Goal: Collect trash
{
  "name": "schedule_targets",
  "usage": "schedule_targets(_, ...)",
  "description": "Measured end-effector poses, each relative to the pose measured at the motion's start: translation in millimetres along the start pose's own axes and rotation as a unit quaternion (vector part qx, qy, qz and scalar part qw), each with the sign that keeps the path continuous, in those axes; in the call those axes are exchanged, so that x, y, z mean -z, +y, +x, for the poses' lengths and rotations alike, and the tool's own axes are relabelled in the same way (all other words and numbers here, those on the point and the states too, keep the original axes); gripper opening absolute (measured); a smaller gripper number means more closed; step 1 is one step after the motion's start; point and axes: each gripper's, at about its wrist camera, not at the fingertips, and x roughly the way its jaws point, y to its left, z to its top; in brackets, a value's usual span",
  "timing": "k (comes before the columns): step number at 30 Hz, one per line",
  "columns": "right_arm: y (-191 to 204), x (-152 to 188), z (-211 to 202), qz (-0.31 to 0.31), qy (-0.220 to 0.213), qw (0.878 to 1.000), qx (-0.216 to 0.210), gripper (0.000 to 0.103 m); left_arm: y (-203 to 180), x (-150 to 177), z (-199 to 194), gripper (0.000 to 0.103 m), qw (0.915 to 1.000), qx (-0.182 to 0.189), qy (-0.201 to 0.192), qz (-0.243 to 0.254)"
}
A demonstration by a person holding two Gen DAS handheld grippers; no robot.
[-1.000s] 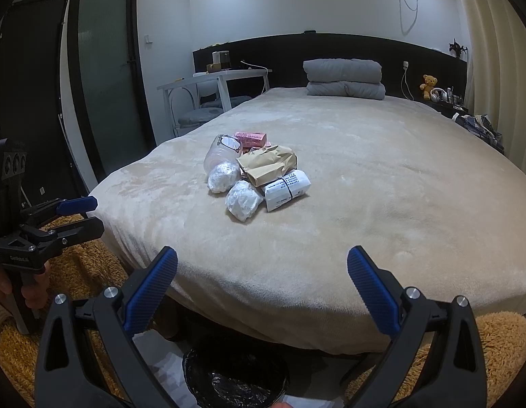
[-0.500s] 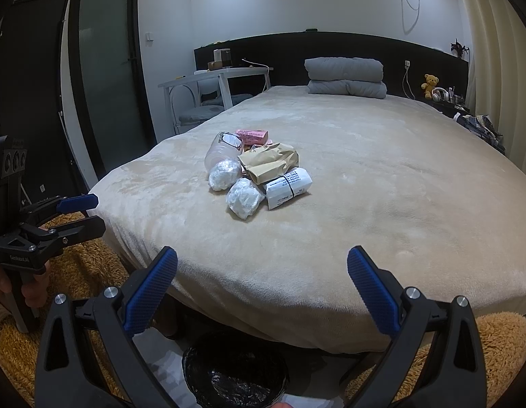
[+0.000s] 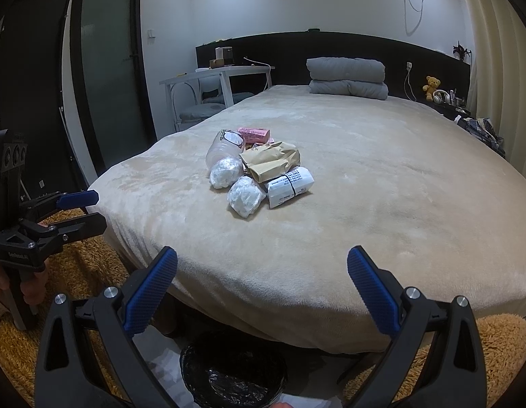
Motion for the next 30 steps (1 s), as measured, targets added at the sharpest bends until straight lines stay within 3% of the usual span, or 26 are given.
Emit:
schedule_targets(19, 5, -6, -9, -0.006, -0.007, 1.0, 0.005, 0.099, -3, -1, -3, 0.097, 1.0, 0.005, 0.003, 0.003)
schedule_targets(25, 7, -18, -20, -0.003, -0.015, 1.0, -0.003, 0.099, -8, -5, -9, 0.097, 1.0, 0.007, -0.001, 0.004)
schedule_targets(30, 2, -29, -14, 0.003, 0.003, 1.0, -0.024, 0.099, -11, -12, -8, 0.097, 0.9999, 0.012, 0.007, 0.01)
